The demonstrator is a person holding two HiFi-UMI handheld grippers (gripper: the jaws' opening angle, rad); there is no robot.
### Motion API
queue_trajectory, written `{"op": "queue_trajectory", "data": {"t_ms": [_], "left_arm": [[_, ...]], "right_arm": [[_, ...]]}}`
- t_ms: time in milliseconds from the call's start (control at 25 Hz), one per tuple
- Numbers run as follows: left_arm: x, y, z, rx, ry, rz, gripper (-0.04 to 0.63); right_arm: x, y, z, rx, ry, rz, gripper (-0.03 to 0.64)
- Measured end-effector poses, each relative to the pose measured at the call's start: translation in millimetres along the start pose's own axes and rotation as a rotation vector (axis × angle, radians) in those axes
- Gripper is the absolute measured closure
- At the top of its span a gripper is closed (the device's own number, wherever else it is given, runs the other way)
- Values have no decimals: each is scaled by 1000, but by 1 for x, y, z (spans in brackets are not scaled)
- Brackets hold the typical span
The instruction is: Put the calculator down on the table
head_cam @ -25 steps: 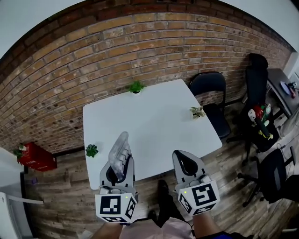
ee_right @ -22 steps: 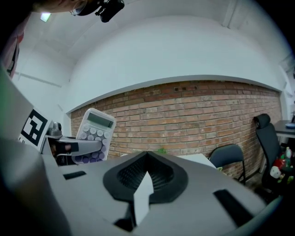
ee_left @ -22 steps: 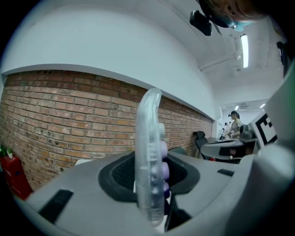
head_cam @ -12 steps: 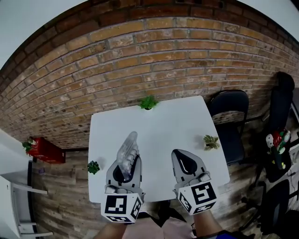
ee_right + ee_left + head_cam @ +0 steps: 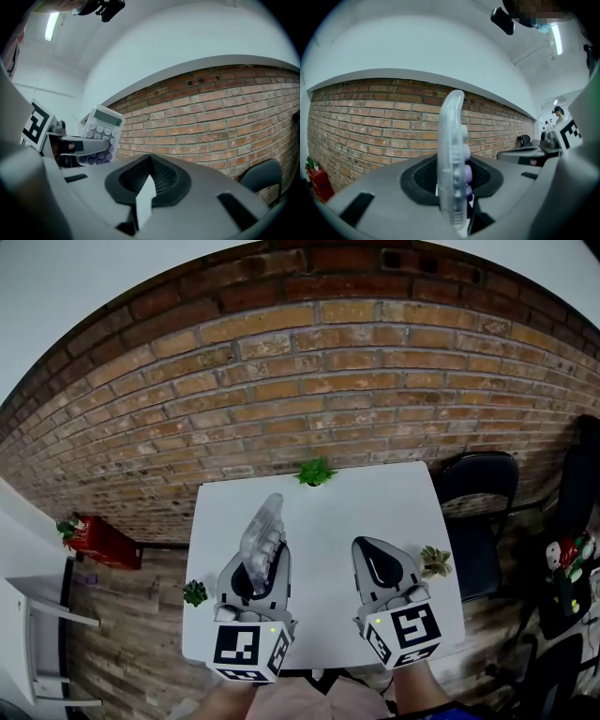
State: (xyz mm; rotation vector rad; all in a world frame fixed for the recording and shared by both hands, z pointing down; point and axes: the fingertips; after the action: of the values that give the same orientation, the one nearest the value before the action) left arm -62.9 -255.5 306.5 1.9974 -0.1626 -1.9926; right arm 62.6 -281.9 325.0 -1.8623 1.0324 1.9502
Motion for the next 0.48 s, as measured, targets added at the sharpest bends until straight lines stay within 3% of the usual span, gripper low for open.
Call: {"op": "queue_trajectory", "data": {"t_ms": [480], "left_arm": [[-42, 70, 30, -64, -18, 118, 456]], "right_arm": [[-18, 52, -15, -45, 24, 97, 614]]}}
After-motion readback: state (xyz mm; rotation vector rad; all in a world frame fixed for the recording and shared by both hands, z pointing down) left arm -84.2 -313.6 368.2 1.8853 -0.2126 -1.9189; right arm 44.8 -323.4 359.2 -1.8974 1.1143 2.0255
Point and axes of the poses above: the fingertips, and each gripper's own axes: y forward along the fingers, z to its left, x out of its top, and after that the axes turned 11 degrees about z, right-handed
